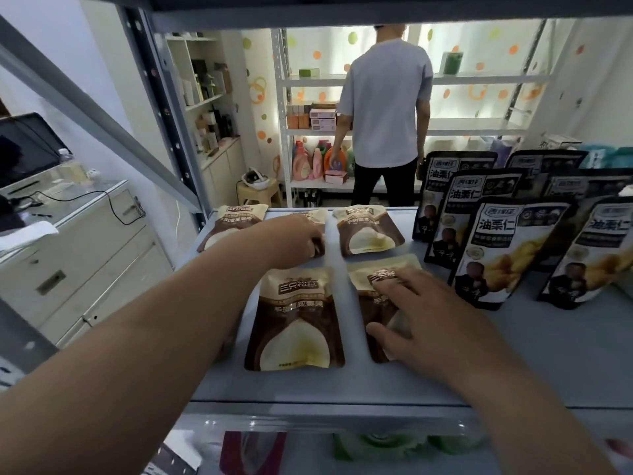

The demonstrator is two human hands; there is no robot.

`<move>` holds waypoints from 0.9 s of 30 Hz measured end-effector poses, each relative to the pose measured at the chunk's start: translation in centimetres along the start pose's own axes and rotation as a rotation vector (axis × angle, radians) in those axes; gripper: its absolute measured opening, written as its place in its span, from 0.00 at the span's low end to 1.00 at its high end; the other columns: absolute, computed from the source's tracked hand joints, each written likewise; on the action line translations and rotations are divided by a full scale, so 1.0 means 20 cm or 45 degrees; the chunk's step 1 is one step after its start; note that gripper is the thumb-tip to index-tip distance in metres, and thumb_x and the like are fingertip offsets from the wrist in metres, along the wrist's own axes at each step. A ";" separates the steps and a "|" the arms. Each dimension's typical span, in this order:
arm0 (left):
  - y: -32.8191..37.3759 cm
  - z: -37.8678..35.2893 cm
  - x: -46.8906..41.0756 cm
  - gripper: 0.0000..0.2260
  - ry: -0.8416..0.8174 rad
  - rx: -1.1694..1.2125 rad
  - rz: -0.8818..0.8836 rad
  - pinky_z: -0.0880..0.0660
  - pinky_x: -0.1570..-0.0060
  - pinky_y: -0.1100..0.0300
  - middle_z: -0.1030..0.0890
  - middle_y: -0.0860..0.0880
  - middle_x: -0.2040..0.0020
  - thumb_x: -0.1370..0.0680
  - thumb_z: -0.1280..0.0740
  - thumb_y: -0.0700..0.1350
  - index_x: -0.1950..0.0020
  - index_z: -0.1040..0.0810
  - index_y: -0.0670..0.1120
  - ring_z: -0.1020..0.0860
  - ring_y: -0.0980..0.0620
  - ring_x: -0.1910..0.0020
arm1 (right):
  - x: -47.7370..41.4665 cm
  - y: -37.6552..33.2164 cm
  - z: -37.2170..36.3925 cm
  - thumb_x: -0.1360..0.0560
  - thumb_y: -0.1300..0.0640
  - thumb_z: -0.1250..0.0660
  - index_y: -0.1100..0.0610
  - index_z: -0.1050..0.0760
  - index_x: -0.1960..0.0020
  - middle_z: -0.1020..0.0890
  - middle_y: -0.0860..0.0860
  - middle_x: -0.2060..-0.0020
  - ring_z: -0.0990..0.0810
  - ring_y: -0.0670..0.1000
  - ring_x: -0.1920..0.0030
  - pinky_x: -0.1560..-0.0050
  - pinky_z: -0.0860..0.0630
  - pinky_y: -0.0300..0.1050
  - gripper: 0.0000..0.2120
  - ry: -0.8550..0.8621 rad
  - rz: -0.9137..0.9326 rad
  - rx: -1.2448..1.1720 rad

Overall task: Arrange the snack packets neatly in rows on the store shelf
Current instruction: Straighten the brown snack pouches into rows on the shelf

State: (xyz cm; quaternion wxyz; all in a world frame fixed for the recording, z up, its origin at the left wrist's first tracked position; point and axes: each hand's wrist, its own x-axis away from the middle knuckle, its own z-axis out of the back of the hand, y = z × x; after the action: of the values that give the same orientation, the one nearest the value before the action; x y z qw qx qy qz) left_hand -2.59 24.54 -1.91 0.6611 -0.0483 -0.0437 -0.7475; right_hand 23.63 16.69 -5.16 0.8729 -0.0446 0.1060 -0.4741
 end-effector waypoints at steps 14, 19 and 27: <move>-0.04 -0.02 -0.05 0.17 0.023 -0.006 0.083 0.29 0.37 0.47 0.25 0.46 0.35 0.22 0.43 0.45 0.34 0.24 0.50 0.28 0.46 0.37 | 0.02 -0.01 0.02 0.24 0.31 0.44 0.40 0.40 0.26 0.43 0.44 0.24 0.47 0.48 0.23 0.32 0.33 0.47 0.30 -0.009 0.013 -0.003; 0.06 0.03 -0.07 0.21 0.214 0.119 -0.008 0.30 0.34 0.51 0.32 0.48 0.26 0.20 0.39 0.46 0.26 0.33 0.54 0.30 0.46 0.31 | 0.02 -0.01 0.01 0.24 0.31 0.44 0.41 0.39 0.27 0.43 0.45 0.24 0.45 0.48 0.24 0.34 0.31 0.47 0.29 0.010 0.028 -0.008; 0.29 0.04 -0.20 0.26 0.054 0.071 -0.346 0.33 0.31 0.50 0.38 0.52 0.23 0.22 0.39 0.41 0.26 0.33 0.61 0.36 0.51 0.27 | 0.02 0.00 0.00 0.25 0.32 0.41 0.41 0.35 0.29 0.40 0.44 0.26 0.42 0.47 0.26 0.37 0.30 0.44 0.27 0.045 0.036 -0.035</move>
State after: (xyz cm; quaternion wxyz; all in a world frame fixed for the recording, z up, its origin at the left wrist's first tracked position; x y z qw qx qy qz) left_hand 3.67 27.89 -1.66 0.5558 -0.0079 -0.0568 -0.8294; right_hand 23.81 16.34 -5.20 0.8769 -0.0468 0.1288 -0.4608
